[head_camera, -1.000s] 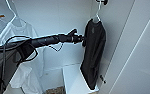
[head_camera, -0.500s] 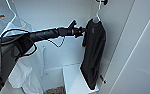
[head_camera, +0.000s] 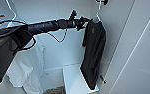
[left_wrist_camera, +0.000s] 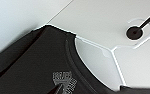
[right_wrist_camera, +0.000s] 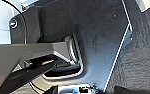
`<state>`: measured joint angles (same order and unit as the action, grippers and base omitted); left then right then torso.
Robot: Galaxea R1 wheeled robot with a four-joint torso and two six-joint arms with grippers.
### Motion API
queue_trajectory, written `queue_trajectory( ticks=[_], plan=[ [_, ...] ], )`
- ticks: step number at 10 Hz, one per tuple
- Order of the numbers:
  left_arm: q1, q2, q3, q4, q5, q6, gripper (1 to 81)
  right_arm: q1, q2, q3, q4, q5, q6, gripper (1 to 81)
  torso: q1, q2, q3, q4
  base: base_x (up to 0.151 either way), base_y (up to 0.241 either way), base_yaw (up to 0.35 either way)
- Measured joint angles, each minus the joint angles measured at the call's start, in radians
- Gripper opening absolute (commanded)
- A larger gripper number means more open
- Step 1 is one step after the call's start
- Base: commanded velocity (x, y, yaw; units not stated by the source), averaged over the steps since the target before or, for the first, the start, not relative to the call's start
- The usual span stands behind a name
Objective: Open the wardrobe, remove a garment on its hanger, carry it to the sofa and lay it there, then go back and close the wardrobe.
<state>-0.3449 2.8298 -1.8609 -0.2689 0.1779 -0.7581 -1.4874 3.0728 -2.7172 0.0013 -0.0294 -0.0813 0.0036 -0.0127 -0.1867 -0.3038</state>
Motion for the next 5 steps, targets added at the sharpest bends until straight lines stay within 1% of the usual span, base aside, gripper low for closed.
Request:
queue_trajectory(
  ticks=[3,5],
  plan=[
    [-0.026,0.052,-0.048,-0.002,-0.014,-0.033,81.1,0.0,0.007,0.0,0.0,-0.001,0.0,81.1,0.0,0.0,0.0,0.0,0.0,0.0,0.0],
    [-0.037,0.089,-0.109,-0.002,-0.022,-0.051,81.1,0.0,0.008,0.0,0.0,-0.009,0.0,81.1,0.0,0.0,0.0,0.0,0.0,0.0,0.0]
  ],
)
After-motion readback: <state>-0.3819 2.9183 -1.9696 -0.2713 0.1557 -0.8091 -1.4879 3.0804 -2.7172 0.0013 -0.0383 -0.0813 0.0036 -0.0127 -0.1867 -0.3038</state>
